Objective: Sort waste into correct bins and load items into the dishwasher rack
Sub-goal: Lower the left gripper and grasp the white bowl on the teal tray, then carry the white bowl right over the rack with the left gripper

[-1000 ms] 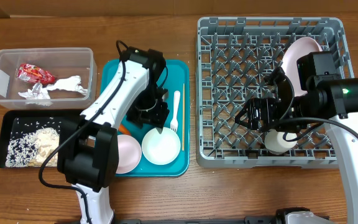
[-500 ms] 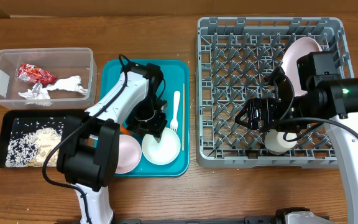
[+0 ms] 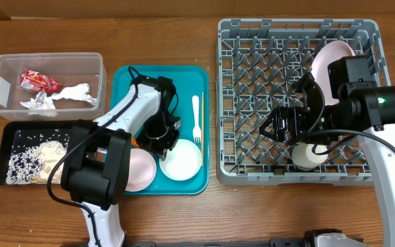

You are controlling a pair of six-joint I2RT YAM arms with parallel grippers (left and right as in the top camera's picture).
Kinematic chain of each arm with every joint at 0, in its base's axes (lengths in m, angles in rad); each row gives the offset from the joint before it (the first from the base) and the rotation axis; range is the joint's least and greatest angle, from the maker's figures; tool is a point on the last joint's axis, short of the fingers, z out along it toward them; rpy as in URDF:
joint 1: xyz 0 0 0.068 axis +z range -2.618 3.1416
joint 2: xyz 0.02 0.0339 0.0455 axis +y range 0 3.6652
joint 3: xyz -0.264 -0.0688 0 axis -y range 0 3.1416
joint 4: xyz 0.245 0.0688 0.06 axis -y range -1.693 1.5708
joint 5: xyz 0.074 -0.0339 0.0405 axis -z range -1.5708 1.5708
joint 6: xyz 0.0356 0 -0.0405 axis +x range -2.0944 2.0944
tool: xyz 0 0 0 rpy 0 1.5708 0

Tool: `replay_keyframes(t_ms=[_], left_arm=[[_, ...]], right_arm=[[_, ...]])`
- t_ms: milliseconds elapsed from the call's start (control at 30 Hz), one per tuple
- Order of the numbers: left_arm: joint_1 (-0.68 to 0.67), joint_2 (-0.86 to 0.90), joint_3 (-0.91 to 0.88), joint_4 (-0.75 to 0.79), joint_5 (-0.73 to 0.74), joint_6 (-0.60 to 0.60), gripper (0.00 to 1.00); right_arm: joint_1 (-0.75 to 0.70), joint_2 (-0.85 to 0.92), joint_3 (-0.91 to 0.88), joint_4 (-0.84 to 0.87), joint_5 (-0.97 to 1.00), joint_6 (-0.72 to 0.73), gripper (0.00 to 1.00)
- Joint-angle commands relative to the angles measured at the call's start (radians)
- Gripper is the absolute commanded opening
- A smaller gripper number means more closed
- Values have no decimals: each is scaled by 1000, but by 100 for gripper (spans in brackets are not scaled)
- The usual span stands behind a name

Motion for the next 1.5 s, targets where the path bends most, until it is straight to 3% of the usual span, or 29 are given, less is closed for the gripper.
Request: replay_keyframes(t_ms=[0,400,667,900,1467], left_arm=[[21,2,53,-27,5,11,4],[-13,-18,363,-146,16,-108,4],[-168,-45,458,-112,99,-197,4],[-241,-45,458,-35,199,-245,4],[-240,-45,459,-36,332,-244,4]], right_arm=[[3,1,9,5,1,3,100],[3,1,9,13,1,4,100],[3,22,9,50,1,27,99],[3,55,-15,94,3,26,89],[4,84,-144,235,24,26,68]])
